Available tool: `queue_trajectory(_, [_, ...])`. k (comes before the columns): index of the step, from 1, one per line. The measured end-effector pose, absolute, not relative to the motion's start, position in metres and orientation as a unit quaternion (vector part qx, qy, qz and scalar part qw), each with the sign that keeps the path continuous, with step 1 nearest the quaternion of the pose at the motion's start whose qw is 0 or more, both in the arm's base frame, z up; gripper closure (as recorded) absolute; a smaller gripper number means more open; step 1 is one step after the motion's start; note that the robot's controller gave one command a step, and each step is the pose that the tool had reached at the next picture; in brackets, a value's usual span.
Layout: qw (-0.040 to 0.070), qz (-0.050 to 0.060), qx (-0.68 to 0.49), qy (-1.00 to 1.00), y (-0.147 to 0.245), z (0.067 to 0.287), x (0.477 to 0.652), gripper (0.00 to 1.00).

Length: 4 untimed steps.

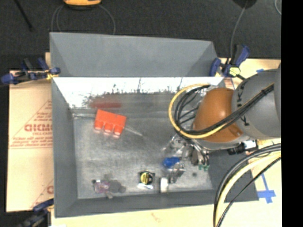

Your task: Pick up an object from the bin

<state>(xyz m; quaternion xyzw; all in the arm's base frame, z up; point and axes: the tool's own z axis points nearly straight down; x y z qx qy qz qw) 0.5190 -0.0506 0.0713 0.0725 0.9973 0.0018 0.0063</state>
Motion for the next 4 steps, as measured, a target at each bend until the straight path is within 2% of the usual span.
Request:
queue_trajectory(1, [0.003, 0.001, 0.069, 0.998, -0.0498, 0.0738, 0.5213, 0.00])
queue_trajectory(4, [0.003, 0.000, 0.063, 0.998, -0.0507, 0.0769, 0.5244, 0.00])
